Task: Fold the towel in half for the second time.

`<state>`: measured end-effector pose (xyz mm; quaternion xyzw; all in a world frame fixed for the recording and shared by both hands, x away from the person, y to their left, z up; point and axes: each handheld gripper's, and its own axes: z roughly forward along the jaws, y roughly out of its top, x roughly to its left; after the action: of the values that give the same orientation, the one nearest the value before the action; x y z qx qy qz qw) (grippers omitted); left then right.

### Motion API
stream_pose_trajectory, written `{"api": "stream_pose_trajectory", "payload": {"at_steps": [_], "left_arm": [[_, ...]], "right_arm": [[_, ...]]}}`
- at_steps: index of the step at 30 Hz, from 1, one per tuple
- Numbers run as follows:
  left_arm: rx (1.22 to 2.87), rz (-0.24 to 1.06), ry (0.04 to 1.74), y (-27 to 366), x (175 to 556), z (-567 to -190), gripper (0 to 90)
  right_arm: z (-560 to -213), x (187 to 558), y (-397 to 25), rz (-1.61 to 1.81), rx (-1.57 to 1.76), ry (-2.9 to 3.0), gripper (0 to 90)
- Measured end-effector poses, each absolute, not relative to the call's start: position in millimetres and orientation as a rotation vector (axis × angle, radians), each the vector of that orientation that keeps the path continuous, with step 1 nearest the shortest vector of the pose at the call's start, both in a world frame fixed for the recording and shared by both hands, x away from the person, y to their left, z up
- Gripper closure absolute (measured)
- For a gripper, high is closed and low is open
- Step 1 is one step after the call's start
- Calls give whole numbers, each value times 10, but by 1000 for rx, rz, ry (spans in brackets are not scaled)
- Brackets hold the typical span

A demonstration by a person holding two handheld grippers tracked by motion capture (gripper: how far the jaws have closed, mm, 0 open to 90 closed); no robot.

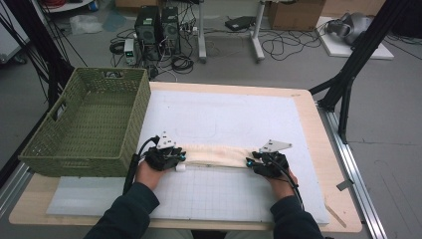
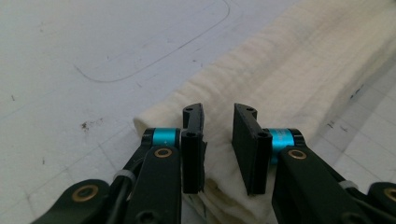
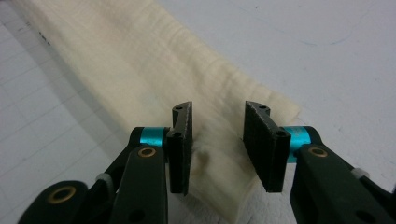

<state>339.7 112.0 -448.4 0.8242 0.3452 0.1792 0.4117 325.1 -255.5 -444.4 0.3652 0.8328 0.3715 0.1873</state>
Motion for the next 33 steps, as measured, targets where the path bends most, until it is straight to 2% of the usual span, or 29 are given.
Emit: {"api": "stream_pose_trajectory", "payload": {"at_steps": [5,9,12,21,33], "left_arm": [[2026,442,900,1192,3364,-4403,698],[1949,412,879,1268,3297,-4315,655],[1956,393,857,1271,3266,-4334,646],[2041,408,857,1260,3249,-4472,725],[2042,434,864,1275,3237,-4489,736]], "right_arm": [[-4334,3200,-2647,1153,1049,2285,563],[-4188,3142,-2785,1238,1047,2205,571],[-4165,3122,-2853,1256,1048,2219,616],[-4392,3148,-2797,1153,1045,2329,665],[-4464,3142,-2819,1103,1052,2375,672]]}}
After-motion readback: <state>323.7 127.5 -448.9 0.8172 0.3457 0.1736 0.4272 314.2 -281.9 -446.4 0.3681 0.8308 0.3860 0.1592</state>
